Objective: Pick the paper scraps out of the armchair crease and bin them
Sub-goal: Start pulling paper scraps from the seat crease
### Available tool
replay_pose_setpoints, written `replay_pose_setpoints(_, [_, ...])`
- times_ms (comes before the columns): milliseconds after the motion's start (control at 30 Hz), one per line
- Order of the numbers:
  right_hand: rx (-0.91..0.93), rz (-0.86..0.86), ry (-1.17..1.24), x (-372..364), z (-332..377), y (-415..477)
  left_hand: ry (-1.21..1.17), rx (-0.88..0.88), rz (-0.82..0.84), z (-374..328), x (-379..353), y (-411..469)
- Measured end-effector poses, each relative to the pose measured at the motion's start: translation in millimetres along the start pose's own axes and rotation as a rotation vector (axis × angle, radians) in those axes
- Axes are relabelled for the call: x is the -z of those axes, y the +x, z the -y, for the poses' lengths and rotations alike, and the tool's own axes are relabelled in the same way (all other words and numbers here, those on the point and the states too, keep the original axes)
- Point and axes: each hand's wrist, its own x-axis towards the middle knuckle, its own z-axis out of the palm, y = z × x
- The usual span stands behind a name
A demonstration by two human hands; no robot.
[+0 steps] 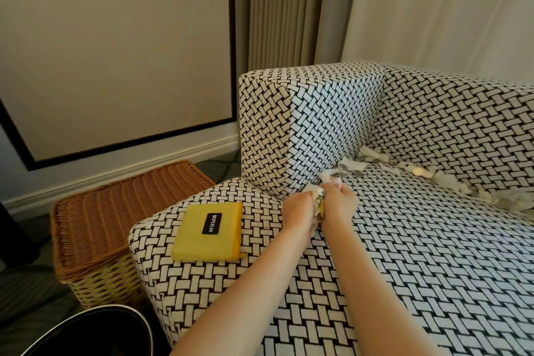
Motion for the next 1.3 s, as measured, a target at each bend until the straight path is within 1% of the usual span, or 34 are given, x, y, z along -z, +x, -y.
replay_pose_setpoints(100, [0.209,-0.009,-0.136,-3,-1,-8,-0.099,-0.1,-0.051,6,-1,3])
replay_pose_setpoints(167, [0.376,0.032,-0.25,-6,4,-20,-0.219,-0.074,-0.051,5,-2,5])
replay_pose_setpoints(267, [0.524,0.059,-0.281,-8,6,-27,-0.44,0.02,0.101,-3,0,3])
replay_pose_setpoints(300, [0.546,0.084,-0.275,-8,4,-27,-0.499,0.041,0.164,-7,2,0])
replay_pose_setpoints(367, [0.518,0.172,-0.233,-9,1,-27,-0.556,0.042,0.25,-12,6,-3])
replay_pose_setpoints(433, [0.467,0.214,-0.226,-10,-2,-26,-0.547,0.021,0.254,-12,9,-5])
replay_pose_setpoints(500, [0.438,0.173,-0.247,-12,-2,-25,-0.527,0.03,0.215,-8,10,-4])
replay_pose_setpoints(567, [0.422,0.105,-0.259,-13,-1,-22,-0.462,0.009,0.153,-4,8,-4])
replay_pose_setpoints(600, [0.424,0.067,-0.287,-13,0,-20,-0.387,-0.045,0.101,-3,6,-2])
replay_pose_setpoints(667, [0.449,0.01,-0.396,-12,0,-17,-0.142,-0.246,-0.021,-1,3,2])
replay_pose_setpoints(700, [0.469,-0.011,-0.498,-10,-1,-15,-0.007,-0.362,-0.071,-1,3,3])
replay_pose_setpoints(733, [0.504,-0.04,-0.653,-9,-3,-14,0.123,-0.46,-0.108,-2,6,4])
replay_pose_setpoints(800, [0.56,-0.081,-1.022,-6,-12,-7,0.356,-0.593,-0.17,0,14,8])
replay_pose_setpoints(833, [0.541,-0.052,-1.141,-4,-14,-3,0.433,-0.645,-0.195,1,17,11])
replay_pose_setpoints(900, [0.42,0.058,-1.251,-3,-18,4,0.548,-0.699,-0.228,5,20,19])
replay_pose_setpoints(933, [0.382,0.121,-1.298,-3,-19,8,0.609,-0.681,-0.228,5,19,22])
replay_pose_setpoints(967, [0.389,0.18,-1.331,-2,-20,12,0.658,-0.645,-0.217,5,17,24])
replay_pose_setpoints(1033, [0.499,0.277,-1.334,0,-18,15,0.75,-0.567,-0.192,3,14,24])
replay_pose_setpoints(1067, [0.537,0.31,-1.281,1,-15,13,0.798,-0.551,-0.188,2,14,24])
replay_pose_setpoints(1133, [0.555,0.343,-1.168,2,-11,11,0.842,-0.535,-0.195,2,11,23])
replay_pose_setpoints(1200, [0.561,0.316,-1.07,2,-9,12,0.841,-0.518,-0.206,2,8,22])
replay_pose_setpoints(1300, [0.552,0.209,-0.933,-1,-13,17,0.864,-0.495,-0.188,1,3,18])
